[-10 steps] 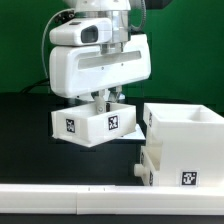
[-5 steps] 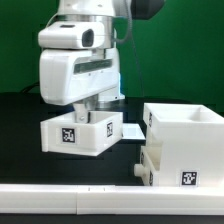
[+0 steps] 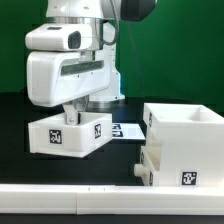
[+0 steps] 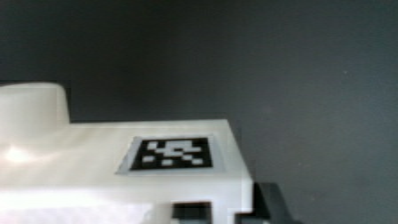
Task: Assemble drawer
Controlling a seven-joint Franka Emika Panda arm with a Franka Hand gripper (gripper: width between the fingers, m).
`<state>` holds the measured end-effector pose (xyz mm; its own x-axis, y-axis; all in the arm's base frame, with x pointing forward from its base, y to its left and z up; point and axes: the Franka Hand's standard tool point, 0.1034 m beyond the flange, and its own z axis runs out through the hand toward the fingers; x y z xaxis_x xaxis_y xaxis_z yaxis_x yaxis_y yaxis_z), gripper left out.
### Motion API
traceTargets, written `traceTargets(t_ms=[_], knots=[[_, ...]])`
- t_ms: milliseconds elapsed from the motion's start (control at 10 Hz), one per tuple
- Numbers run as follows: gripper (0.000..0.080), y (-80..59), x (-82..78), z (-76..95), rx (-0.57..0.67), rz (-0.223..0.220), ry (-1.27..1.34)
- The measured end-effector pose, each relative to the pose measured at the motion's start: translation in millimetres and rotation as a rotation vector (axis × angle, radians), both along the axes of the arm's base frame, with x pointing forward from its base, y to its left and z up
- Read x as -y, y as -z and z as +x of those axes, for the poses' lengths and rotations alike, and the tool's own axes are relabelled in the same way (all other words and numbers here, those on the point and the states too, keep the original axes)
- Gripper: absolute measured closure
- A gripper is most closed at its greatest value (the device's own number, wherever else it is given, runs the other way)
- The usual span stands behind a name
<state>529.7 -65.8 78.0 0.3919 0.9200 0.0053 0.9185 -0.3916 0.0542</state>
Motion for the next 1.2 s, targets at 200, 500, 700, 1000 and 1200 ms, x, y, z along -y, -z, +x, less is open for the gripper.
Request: traceTargets(t_ms=[200,500,700,1000,1200], knots=[[0.0761,-0.1,-34.7,6.8,0.069,-0.058,-0.162],[0.0761,3.4,-32.4,2.4,0.053,-0.056,-0.16],[0.0761,3.4,-33.1,3.1,0.055,-0.058,-0.151],[0.0761,2.0,-49.9,7.7,0.057,-0.107,-0.048],[0.0761,4.9,-49.7,3.4,0.048,-0.108,-0.048]])
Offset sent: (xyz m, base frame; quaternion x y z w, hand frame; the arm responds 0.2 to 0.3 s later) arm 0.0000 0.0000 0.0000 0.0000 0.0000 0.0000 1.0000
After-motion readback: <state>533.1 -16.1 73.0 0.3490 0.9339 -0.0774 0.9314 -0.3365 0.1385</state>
